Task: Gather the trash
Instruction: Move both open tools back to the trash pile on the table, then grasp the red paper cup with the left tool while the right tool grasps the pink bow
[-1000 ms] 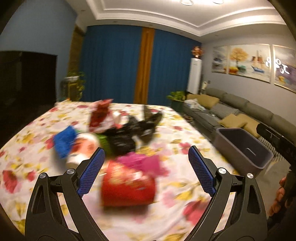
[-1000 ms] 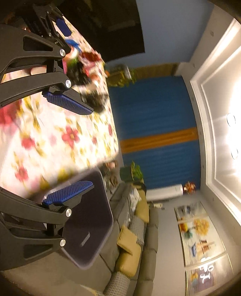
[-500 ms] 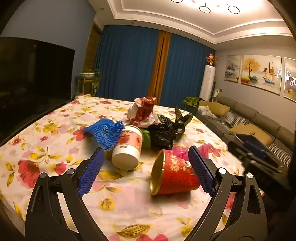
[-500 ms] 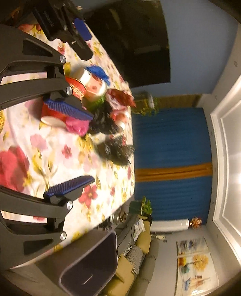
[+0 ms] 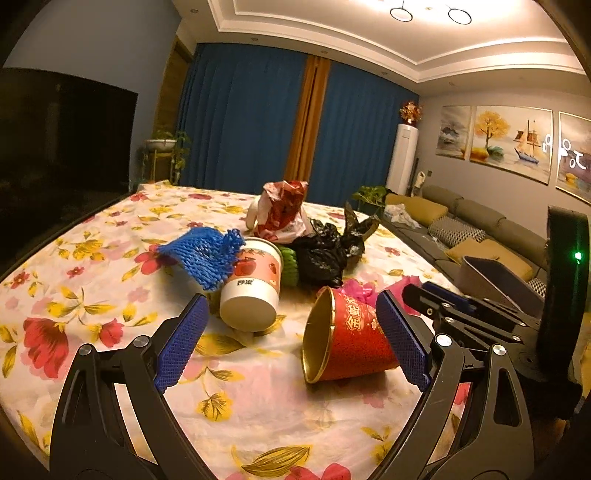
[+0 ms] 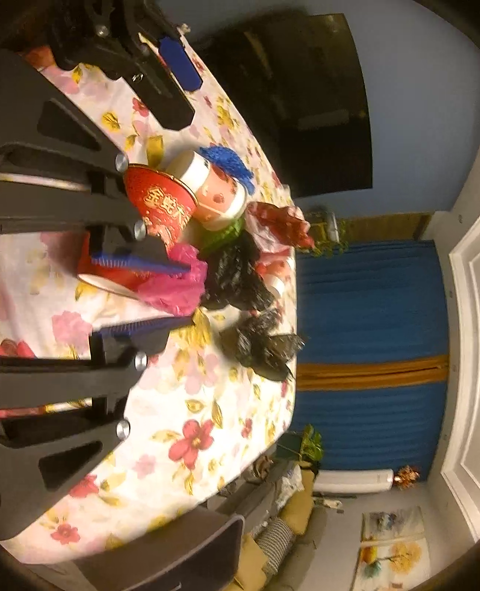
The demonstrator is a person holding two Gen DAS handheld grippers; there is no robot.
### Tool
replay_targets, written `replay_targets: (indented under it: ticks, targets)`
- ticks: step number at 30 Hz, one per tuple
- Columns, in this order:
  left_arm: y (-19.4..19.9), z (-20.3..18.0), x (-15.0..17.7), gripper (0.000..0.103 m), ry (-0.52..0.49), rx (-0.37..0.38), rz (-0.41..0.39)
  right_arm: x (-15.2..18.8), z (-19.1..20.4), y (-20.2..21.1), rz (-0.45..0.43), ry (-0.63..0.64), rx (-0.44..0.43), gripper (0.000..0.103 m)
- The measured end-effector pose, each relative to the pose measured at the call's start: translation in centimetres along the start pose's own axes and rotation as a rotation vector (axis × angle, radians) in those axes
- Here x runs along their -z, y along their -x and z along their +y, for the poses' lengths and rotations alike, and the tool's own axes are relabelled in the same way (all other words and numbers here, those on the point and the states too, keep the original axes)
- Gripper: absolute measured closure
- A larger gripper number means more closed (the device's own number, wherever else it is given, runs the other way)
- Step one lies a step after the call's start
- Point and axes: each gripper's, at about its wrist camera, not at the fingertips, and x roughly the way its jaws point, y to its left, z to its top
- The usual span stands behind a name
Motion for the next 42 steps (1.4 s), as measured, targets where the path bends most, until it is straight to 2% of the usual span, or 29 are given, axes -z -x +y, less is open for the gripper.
replay_targets:
  ticks: [1,4,9,12,15,17,24,34,42]
  targets:
    - [-0.1,-0.1,0.1,0.013,-0.001,0.004,0.004,0.0,0.0,-0.2,0.011,0.002,-0.007,0.091]
    - [-0.6,-0.3,0.3,0.013,-0.01,0.01,0.019,0.0,0.2,-0.4,0.019,0.012,-0.024,0.098]
    - [-1.4,-0.9,0.6,0.015,-0.038,0.029,0.052,0.1,0.4,0.0,0.003,0.038,-0.018,0.101]
    - [-2.1,-1.1,0.6,0.02,-0.039,0.056,0.08,-0.2,0.0,1.0,-0.031,0.04,0.003,0.101]
    - [-3.5,-1.4,0.7,0.034,-0.017,0.132,0.142,-0.5,-0.5,1.6,-0.049,0.03,0.005,0.101]
    - [-4.2,-1.6,0.9,0.046,-0.016,0.161,0.175,-0.6,-0.7,1.9,-0.054,0.028,0.004,0.101]
    - [-5.4,-2.1,1.3,0.072,-0.012,0.241,0.237,-0.5,-1.4,2.5,-0.061,0.008,0.008,0.101]
    - [-4.3,-3.5,0.7,0.101,-0.02,0.317,0.212,-0.7,-2.2,3.7,-0.086,-0.009,0.015,0.101]
    - [-3.1,-4.6,-0.5,0.101,-0.025,0.309,0.158,-1.2,-3.5,5.3,-0.119,-0.024,0.036,0.101]
